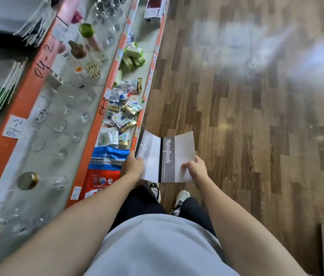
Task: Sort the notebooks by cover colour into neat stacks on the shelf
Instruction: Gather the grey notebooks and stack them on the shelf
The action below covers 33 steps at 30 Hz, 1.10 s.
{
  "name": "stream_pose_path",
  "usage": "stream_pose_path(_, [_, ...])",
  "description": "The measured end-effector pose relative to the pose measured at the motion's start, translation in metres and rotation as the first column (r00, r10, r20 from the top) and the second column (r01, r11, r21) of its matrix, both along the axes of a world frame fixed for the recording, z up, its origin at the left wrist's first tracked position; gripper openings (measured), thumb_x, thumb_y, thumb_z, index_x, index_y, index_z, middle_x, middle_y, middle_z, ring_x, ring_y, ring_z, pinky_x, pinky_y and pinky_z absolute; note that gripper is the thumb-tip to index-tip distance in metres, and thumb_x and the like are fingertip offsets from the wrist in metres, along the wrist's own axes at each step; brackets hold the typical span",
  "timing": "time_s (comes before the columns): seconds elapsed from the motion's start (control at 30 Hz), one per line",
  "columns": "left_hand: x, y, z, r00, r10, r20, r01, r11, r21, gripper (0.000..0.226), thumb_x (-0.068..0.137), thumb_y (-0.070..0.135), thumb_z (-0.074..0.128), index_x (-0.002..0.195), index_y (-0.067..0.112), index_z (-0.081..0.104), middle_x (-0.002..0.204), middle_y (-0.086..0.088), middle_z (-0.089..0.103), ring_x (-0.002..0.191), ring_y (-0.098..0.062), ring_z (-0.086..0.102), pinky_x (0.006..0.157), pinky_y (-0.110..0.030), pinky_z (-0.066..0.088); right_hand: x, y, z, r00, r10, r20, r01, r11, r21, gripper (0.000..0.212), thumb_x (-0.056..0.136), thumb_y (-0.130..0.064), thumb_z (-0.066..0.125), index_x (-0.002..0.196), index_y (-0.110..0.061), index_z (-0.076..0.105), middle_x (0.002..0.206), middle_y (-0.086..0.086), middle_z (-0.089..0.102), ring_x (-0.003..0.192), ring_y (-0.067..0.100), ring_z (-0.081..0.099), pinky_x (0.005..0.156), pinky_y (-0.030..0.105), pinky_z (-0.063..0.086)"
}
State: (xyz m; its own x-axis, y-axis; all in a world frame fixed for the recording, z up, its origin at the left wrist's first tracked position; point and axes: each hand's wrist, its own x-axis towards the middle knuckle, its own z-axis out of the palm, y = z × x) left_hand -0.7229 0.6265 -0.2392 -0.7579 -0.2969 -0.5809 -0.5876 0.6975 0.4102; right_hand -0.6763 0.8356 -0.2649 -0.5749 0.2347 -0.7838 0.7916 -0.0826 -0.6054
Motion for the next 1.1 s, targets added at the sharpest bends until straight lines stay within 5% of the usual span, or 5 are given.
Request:
stream_pose_path(0.2, [-0.058,0.014,-0.019,0.999,0.023,0.026,-0.025,0.998,0.066,0.047,0.102,0.029,0.04,0.148,0.019,0.038,0.15,-0.013,0.044,0.131,-0.038,0.046,0.108,-0.05,0.041,-0.066,0.021,0.001,0.999,0.042,0.017,-0.042,0.999,0.032,0.034,0.085,-0.008,0.06,0.117,-0.02,0.055,0.102,-0.004,0.063,0.098,0.022,0.059,0.087,0.04,0.049])
stream_pose_path(0.47, [-0.171,0.047,-0.033,0.991,0.107,0.075,-0.122,0.961,0.25,0.047,0.104,0.015,0.037,0.15,0.006,0.032,0.148,-0.02,0.043,0.13,-0.038,0.046,0.101,-0.038,0.04,-0.188,0.045,0.025,0.992,0.12,0.047,-0.126,0.979,0.158,0.034,0.082,-0.011,0.06,0.115,-0.023,0.058,0.107,0.0,0.066,0.098,0.025,0.063,0.093,0.048,0.053])
stream_pose_path(0.63, [-0.249,0.04,-0.028,0.994,0.098,0.039,-0.105,0.961,0.256,0.039,0.103,0.017,0.04,0.141,0.009,0.042,0.142,-0.016,0.051,0.121,-0.036,0.053,0.089,-0.033,0.041,-0.26,0.041,0.04,0.989,0.14,0.051,-0.148,0.969,0.199,0.036,0.083,-0.013,0.059,0.118,-0.021,0.059,0.108,0.002,0.066,0.097,0.025,0.063,0.092,0.047,0.053])
stream_pose_path(0.77, [-0.291,0.02,-0.025,0.99,0.134,0.037,-0.139,0.96,0.243,0.047,0.101,0.02,0.043,0.147,0.015,0.039,0.146,-0.013,0.049,0.126,-0.038,0.05,0.104,-0.043,0.043,-0.308,0.022,0.043,0.982,0.177,0.059,-0.186,0.962,0.2,0.032,0.082,-0.01,0.06,0.112,-0.022,0.06,0.106,0.004,0.068,0.095,0.026,0.064,0.085,0.042,0.054])
stream_pose_path(1.1, [-0.354,-0.012,-0.029,0.956,0.294,0.004,-0.29,0.94,0.177,0.039,0.1,0.024,0.044,0.138,0.014,0.046,0.138,-0.016,0.055,0.119,-0.04,0.055,0.097,-0.042,0.046,-0.421,-0.009,0.036,0.906,0.42,0.051,-0.42,0.881,0.215,0.029,0.083,-0.007,0.06,0.108,-0.02,0.058,0.096,0.003,0.067,0.086,0.024,0.063,0.079,0.035,0.052])
